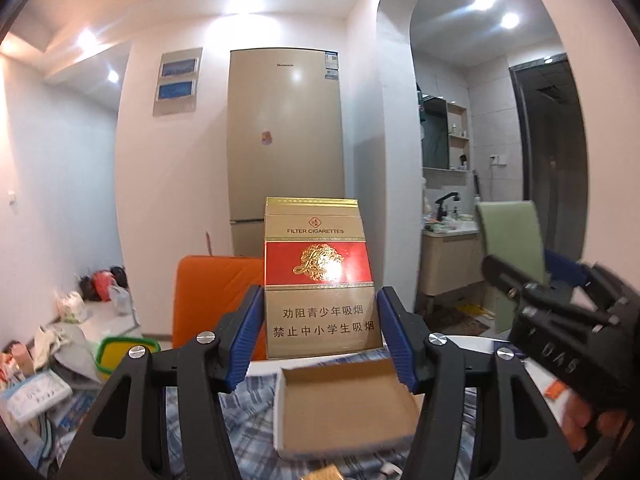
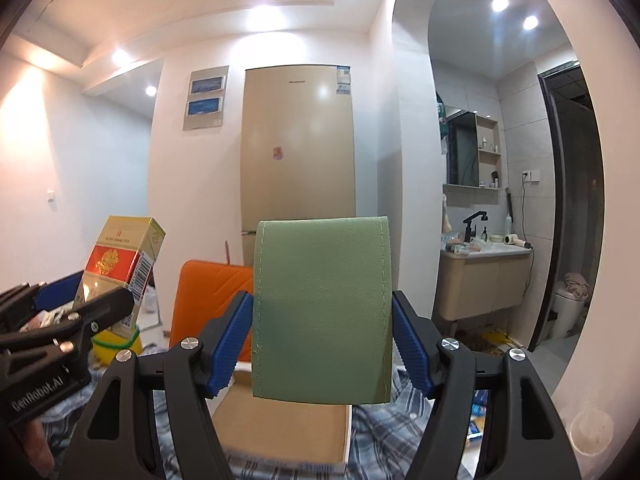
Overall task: Organize soft objects
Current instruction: 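Lower the red pack and green pad into the cardboard box with both grippers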
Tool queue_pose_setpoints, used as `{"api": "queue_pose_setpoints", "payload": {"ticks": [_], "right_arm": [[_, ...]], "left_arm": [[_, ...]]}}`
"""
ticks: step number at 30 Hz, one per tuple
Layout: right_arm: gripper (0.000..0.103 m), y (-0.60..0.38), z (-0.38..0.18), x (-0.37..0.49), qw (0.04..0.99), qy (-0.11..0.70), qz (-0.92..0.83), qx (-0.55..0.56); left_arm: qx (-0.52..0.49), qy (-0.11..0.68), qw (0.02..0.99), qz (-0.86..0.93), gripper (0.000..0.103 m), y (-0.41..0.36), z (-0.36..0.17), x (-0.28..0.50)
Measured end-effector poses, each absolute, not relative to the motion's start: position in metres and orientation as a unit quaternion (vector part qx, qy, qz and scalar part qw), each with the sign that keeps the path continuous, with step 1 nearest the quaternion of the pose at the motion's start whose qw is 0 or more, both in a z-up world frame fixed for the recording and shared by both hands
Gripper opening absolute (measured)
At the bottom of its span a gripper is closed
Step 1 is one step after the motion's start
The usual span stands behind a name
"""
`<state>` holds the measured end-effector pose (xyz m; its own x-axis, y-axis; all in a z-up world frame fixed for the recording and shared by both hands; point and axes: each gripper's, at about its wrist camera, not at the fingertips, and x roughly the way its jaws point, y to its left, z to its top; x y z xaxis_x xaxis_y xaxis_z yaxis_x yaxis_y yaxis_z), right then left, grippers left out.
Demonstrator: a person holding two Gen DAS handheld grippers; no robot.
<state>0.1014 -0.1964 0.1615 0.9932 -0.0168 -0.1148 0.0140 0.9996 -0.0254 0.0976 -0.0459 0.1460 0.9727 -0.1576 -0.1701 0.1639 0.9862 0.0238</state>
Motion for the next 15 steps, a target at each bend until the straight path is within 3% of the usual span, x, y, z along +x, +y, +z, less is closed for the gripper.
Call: {"api": "queue_pose_setpoints", "payload": {"ticks": [7,15], "right_arm": [[0.071,-0.201,0.167,0.141,0.998,0.062,-0.02,-0.002],[0.071,-0.193,0.119,0.185,0.992,0.123,-0.011,-0.007]], "left_arm": [[0.011,0.1,0.991,-0.089,0.056,-0.051,0.133,0.132],[0.009,0.167,0.982,-0.091,0.056,-0.051,0.089,0.172]]}}
